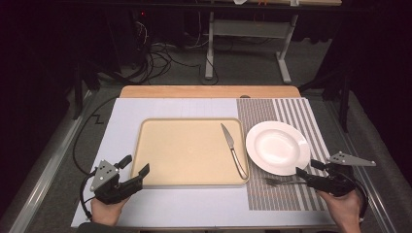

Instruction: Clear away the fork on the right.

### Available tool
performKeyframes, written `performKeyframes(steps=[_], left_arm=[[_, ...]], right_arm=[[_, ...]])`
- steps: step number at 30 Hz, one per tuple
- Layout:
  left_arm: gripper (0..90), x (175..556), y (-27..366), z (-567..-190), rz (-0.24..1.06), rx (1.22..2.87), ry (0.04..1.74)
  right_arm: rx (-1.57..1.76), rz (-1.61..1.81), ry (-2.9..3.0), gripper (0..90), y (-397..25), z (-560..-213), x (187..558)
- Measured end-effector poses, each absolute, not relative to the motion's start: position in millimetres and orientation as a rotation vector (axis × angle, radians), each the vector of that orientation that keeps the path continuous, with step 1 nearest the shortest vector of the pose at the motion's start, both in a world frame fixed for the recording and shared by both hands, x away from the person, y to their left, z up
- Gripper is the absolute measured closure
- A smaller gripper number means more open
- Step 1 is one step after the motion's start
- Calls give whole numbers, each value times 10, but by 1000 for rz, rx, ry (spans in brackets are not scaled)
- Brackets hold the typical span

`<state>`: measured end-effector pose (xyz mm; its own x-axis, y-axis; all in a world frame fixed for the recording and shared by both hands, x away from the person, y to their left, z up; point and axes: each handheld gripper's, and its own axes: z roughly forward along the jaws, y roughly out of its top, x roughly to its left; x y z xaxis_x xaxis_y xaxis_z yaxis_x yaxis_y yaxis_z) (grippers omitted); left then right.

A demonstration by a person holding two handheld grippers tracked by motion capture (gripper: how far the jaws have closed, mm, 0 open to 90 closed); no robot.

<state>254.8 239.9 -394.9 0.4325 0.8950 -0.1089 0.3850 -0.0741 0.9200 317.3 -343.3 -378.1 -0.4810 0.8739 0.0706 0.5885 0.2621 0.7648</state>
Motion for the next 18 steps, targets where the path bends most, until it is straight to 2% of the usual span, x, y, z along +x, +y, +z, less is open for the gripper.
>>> performKeyframes(steps=[18], left_arm=[[314,2551,2393,-3949,628,1670,1128]], right_arm=[[1359,885,2297,379,-3456,-3795,3192]])
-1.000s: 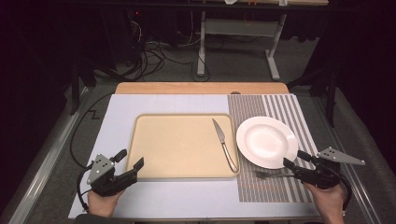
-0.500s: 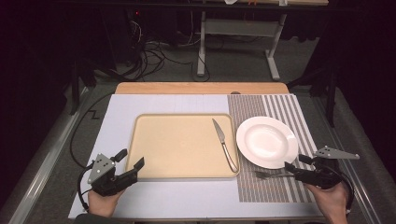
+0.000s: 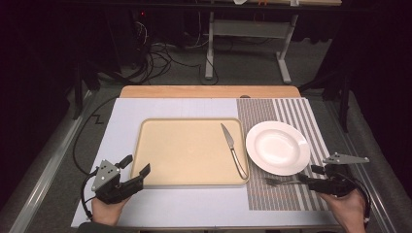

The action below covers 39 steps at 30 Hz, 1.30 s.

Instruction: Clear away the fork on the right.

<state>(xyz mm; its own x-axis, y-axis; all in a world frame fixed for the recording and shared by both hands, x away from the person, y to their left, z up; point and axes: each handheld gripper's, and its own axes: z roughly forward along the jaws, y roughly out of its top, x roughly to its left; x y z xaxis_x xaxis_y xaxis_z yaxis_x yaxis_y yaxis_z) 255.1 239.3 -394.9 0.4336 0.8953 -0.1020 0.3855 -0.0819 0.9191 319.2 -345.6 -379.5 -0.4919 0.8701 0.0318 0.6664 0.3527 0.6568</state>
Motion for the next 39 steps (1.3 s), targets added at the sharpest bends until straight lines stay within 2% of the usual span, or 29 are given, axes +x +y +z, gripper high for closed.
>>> performKeyframes(steps=[39], left_arm=[[313,2565,2388,-3957,629,1681,1128]], right_arm=[[1321,594,2523,431,-3244,-4066,3379]])
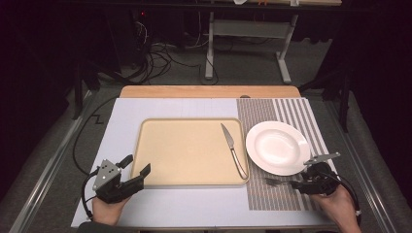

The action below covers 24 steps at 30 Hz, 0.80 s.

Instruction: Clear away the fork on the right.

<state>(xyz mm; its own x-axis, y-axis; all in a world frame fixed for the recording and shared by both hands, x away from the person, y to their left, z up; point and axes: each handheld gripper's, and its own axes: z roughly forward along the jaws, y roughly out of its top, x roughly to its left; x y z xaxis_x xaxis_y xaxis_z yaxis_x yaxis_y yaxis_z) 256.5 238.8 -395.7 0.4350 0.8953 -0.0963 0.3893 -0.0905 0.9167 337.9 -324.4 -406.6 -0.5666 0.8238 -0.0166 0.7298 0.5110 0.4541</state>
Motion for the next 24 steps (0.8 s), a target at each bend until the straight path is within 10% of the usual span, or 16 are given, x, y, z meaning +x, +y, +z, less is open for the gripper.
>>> performKeyframes(steps=[24], left_arm=[[313,2560,2387,-3955,628,1680,1126]], right_arm=[[1252,544,2591,642,-3118,-4034,3286]])
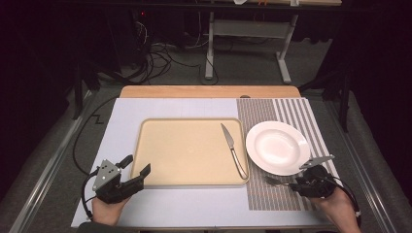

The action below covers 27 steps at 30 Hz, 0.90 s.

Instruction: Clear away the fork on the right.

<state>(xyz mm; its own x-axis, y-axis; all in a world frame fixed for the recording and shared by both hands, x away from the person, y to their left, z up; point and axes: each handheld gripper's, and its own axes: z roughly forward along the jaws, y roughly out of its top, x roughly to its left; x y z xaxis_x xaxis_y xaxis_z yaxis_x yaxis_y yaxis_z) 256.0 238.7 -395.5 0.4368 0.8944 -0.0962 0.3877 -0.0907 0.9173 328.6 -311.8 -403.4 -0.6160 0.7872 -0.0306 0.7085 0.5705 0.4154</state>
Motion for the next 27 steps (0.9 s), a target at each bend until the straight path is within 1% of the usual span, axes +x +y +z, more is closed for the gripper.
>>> performKeyframes(steps=[2,5,14,17,22,27], left_arm=[[313,2560,2388,-3955,627,1680,1126],[313,2559,2388,-3954,630,1678,1126],[314,2560,2388,-3955,628,1679,1126],[313,2561,2387,-3955,628,1679,1126],[313,2561,2388,-3955,628,1679,1126],[313,2561,2388,-3955,628,1680,1126]], right_arm=[[1243,529,2590,644,-3101,-4031,3280],[1229,534,2608,680,-3088,-4030,3274],[1200,516,2641,730,-3032,-4021,3256],[1203,506,2640,734,-3016,-4019,3248],[1185,523,2664,769,-3001,-4022,3241],[1166,504,2668,777,-2983,-4016,3234]])
